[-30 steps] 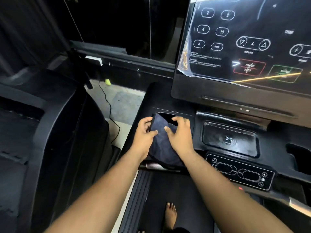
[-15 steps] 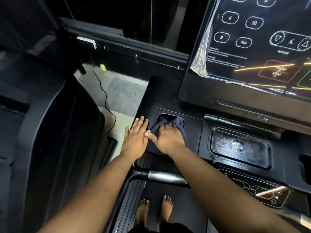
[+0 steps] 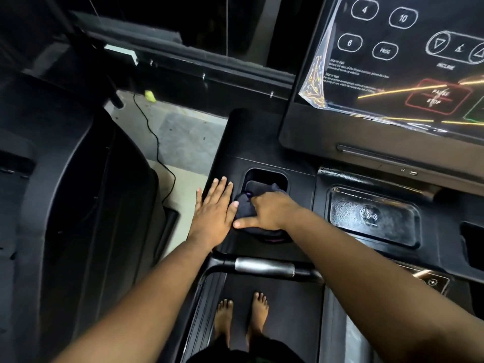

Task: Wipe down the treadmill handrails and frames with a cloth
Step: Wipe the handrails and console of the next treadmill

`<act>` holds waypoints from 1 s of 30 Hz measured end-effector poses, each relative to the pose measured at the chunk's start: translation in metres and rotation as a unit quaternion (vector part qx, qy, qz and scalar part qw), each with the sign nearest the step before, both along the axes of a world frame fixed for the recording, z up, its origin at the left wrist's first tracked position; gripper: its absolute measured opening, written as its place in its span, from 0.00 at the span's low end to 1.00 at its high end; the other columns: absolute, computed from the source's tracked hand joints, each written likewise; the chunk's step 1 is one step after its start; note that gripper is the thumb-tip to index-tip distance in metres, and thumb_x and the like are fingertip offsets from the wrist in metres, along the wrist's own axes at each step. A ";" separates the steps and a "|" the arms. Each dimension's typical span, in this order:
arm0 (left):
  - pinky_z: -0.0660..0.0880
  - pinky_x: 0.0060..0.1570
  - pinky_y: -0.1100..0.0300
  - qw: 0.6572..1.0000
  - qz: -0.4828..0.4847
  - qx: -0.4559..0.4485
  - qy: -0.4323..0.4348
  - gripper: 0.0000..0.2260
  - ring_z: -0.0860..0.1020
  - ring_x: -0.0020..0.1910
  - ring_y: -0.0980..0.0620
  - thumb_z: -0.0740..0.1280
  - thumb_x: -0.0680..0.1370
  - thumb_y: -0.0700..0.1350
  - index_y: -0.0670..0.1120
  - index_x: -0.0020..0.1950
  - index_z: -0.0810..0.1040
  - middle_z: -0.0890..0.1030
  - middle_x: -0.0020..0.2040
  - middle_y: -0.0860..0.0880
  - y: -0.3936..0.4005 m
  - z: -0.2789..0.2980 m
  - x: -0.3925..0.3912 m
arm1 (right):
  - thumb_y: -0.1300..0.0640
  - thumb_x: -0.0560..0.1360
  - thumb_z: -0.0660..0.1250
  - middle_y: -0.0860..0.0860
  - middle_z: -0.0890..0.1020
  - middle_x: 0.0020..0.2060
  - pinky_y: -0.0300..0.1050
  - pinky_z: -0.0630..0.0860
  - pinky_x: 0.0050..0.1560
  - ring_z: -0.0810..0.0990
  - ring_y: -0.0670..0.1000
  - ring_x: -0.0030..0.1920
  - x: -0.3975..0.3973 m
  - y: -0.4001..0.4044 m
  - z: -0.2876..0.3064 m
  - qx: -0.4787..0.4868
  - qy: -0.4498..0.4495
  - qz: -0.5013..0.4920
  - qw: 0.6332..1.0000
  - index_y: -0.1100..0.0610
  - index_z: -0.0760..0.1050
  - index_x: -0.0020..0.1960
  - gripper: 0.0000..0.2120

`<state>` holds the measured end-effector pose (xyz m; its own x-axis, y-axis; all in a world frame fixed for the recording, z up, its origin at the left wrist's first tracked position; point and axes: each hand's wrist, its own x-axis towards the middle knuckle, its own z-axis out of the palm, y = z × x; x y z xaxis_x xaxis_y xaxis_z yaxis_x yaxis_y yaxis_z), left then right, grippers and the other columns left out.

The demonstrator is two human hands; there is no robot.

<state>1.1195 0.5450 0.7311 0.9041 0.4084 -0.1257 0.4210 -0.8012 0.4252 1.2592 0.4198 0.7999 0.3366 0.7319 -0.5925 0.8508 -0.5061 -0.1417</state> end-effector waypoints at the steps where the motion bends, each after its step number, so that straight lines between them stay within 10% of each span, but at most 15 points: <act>1: 0.32 0.78 0.49 1.000 -0.003 0.003 0.002 0.35 0.42 0.83 0.55 0.37 0.80 0.62 0.50 0.84 0.54 0.49 0.85 0.52 -0.001 0.001 -0.001 | 0.16 0.66 0.51 0.54 0.85 0.48 0.52 0.67 0.56 0.82 0.56 0.54 0.000 -0.002 0.000 0.004 -0.022 0.016 1.000 0.56 0.77 0.48 0.45; 9: 0.35 0.80 0.45 0.999 0.026 -0.016 0.029 0.29 0.41 0.83 0.55 0.48 0.86 0.59 0.50 0.85 0.51 0.46 0.85 0.53 -0.003 0.007 0.001 | 0.16 0.63 0.34 0.52 0.82 0.64 0.59 0.51 0.78 0.73 0.53 0.73 -0.005 -0.004 -0.006 -0.047 -0.107 0.025 0.993 0.57 0.78 0.67 0.60; 12: 0.37 0.80 0.44 0.999 0.038 -0.026 0.029 0.30 0.42 0.83 0.54 0.51 0.86 0.59 0.49 0.85 0.51 0.46 0.85 0.52 -0.003 0.010 -0.006 | 0.20 0.72 0.47 0.53 0.83 0.60 0.56 0.54 0.78 0.77 0.55 0.66 -0.030 -0.019 -0.014 0.043 -0.150 -0.047 0.987 0.58 0.77 0.66 0.47; 15: 0.37 0.80 0.45 0.998 0.045 -0.031 0.034 0.30 0.43 0.83 0.55 0.51 0.86 0.59 0.49 0.85 0.50 0.45 0.85 0.52 -0.001 0.010 -0.025 | 0.28 0.77 0.58 0.56 0.68 0.78 0.59 0.50 0.81 0.67 0.59 0.77 -0.062 -0.033 -0.026 0.129 -0.183 -0.071 0.972 0.59 0.62 0.80 0.44; 21: 0.39 0.80 0.50 0.993 0.070 -0.086 0.038 0.34 0.46 0.83 0.55 0.47 0.82 0.62 0.48 0.85 0.50 0.49 0.85 0.52 0.006 -0.005 -0.067 | 0.38 0.83 0.57 0.50 0.49 0.84 0.60 0.51 0.80 0.50 0.56 0.83 -0.048 -0.020 -0.033 0.183 -0.145 0.071 0.970 0.54 0.45 0.84 0.38; 27: 0.39 0.81 0.49 0.993 0.079 -0.090 0.019 0.34 0.46 0.83 0.56 0.44 0.82 0.64 0.47 0.85 0.50 0.50 0.85 0.52 -0.007 -0.014 -0.087 | 0.55 0.81 0.68 0.53 0.70 0.77 0.57 0.70 0.74 0.69 0.59 0.77 -0.039 -0.032 -0.041 0.269 -0.087 0.079 0.956 0.57 0.69 0.78 0.26; 30: 0.40 0.80 0.48 0.991 0.090 -0.100 -0.003 0.31 0.48 0.83 0.54 0.46 0.84 0.59 0.46 0.84 0.54 0.52 0.85 0.51 -0.010 -0.014 -0.096 | 0.60 0.78 0.71 0.53 0.74 0.74 0.60 0.64 0.77 0.69 0.57 0.76 -0.061 -0.030 -0.044 0.316 -0.036 0.224 0.921 0.56 0.74 0.74 0.25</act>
<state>1.0235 0.5355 0.7169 0.8202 0.5298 -0.2160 0.5462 -0.6127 0.5712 1.1987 0.3900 0.7561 -0.0612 0.9981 0.0113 0.9731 0.0622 -0.2220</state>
